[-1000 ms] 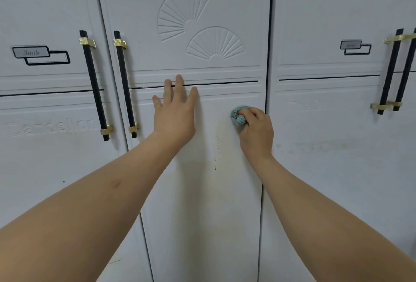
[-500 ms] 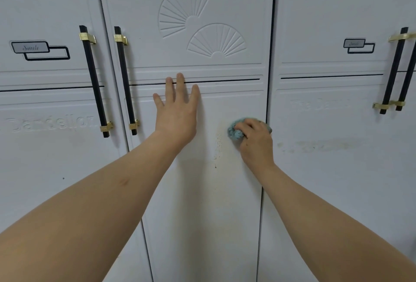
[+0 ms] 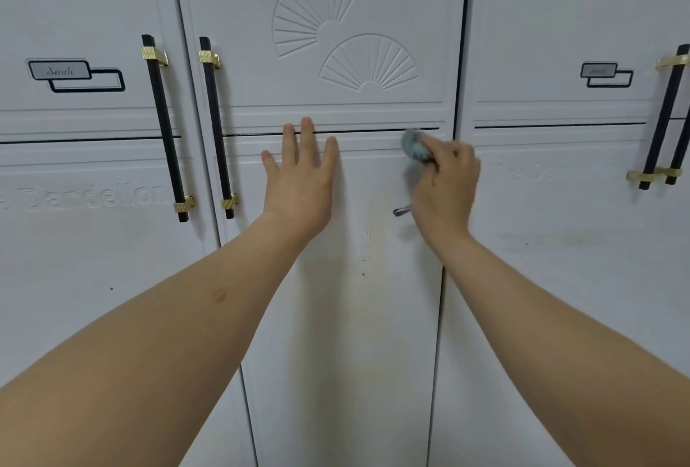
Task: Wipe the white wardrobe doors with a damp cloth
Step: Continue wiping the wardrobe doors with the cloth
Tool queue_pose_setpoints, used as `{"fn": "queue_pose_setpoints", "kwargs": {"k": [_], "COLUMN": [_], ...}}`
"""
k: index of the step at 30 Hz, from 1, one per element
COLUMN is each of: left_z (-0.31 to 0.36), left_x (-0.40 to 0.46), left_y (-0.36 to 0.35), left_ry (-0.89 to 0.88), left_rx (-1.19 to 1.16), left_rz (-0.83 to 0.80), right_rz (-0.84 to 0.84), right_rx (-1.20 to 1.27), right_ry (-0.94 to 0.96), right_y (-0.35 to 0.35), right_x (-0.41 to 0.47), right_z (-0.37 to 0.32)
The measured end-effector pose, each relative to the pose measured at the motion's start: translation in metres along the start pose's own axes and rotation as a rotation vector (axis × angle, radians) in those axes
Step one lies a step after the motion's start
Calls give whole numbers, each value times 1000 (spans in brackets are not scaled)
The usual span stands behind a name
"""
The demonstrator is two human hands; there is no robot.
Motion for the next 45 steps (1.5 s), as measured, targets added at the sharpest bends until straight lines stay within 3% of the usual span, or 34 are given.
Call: {"fn": "queue_pose_setpoints", "kwargs": {"k": [5, 10, 14, 18, 21, 22, 24, 26, 28, 33, 40, 45], "left_z": [-2, -4, -3, -4, -3, -3, -2, -2, -1, -1, -2, 0], "left_x": [1, 1, 1, -1, -2, -2, -1, -1, 0, 0, -1, -2], "left_y": [-3, -5, -8, -6, -4, -4, -5, -5, -5, -5, -10, -11], "left_ry": [-6, -8, -8, -7, -7, -6, -2, 1, 1, -4, -18, -14], "left_rx": [8, 23, 11, 11, 20, 20, 21, 15, 14, 16, 32, 52], "left_rz": [17, 2, 1, 0, -8, -8, 1, 7, 7, 7, 14, -1], "right_rz": [-108, -239, -446, -750, -990, -952, -632, -256, -90, -111, 1, -157], "right_rx": [-109, -169, -228, -301, -299, -223, -36, -20, -123, -236, -248, -194], "right_ry": [179, 409, 577, 562, 423, 304, 52, -28, -35, 7, -76, -16], "right_y": [-46, -58, -53, -35, -20, -13, 5, 19, 22, -2, -24, -18], "right_x": [-13, -92, -146, -155, -136, -124, -90, -49, -17, -43, -91, -112], "right_z": [-6, 32, 78, 89, 81, 75, 61, 52, 53, 72, 87, 97]}}
Point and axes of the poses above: each hand's wrist, its own x-axis towards the middle knuckle, its own y-axis out of the back of the hand, z = x × y, the point moved 1 cm from there along x, towards the middle knuckle, and after that the axes turned 3 degrees about -y, right-handed, at the moved point
